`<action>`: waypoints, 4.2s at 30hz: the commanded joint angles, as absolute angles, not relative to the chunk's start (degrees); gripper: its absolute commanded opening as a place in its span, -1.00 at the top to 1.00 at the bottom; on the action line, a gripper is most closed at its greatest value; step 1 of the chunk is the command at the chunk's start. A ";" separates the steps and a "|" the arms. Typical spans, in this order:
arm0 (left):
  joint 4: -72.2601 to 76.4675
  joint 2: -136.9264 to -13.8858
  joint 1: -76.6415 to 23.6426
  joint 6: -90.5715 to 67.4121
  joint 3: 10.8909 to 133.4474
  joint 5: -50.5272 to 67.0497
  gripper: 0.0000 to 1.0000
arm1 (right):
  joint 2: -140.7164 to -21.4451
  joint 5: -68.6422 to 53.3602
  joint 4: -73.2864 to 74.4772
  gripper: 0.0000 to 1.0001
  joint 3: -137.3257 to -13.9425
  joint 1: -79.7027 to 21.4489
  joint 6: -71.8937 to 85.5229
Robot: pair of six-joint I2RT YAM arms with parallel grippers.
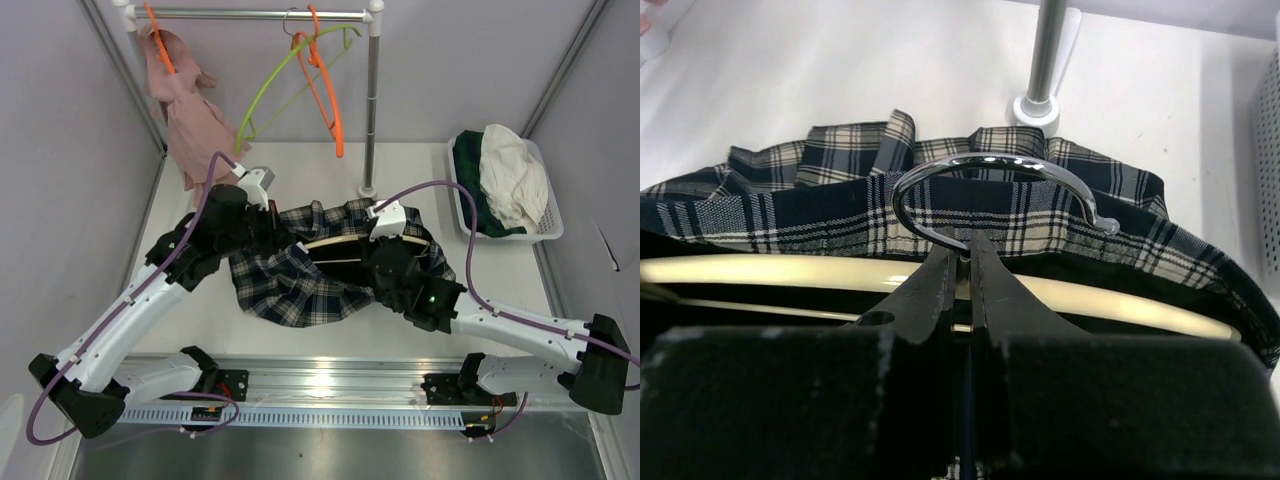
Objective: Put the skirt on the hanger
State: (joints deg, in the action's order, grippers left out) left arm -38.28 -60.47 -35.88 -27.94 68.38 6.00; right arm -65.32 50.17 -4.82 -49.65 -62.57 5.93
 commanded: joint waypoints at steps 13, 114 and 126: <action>-29.26 -61.35 -36.74 -25.41 68.46 14.06 0.82 | -58.63 45.62 3.06 1.00 -62.21 -65.39 3.87; -43.15 -40.52 -36.92 -15.91 66.09 -11.69 1.00 | -103.69 19.51 21.45 -0.64 -132.23 -54.93 11.70; -45.53 -38.85 -33.22 -14.77 66.71 -9.23 1.00 | -121.99 23.12 18.02 -0.79 -145.02 -52.04 13.44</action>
State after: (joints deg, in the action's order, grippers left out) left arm -48.90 -40.25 -34.00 -14.98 64.10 -10.11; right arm -121.40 21.69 21.96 -142.89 -53.74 12.23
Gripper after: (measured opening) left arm 0.153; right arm 0.889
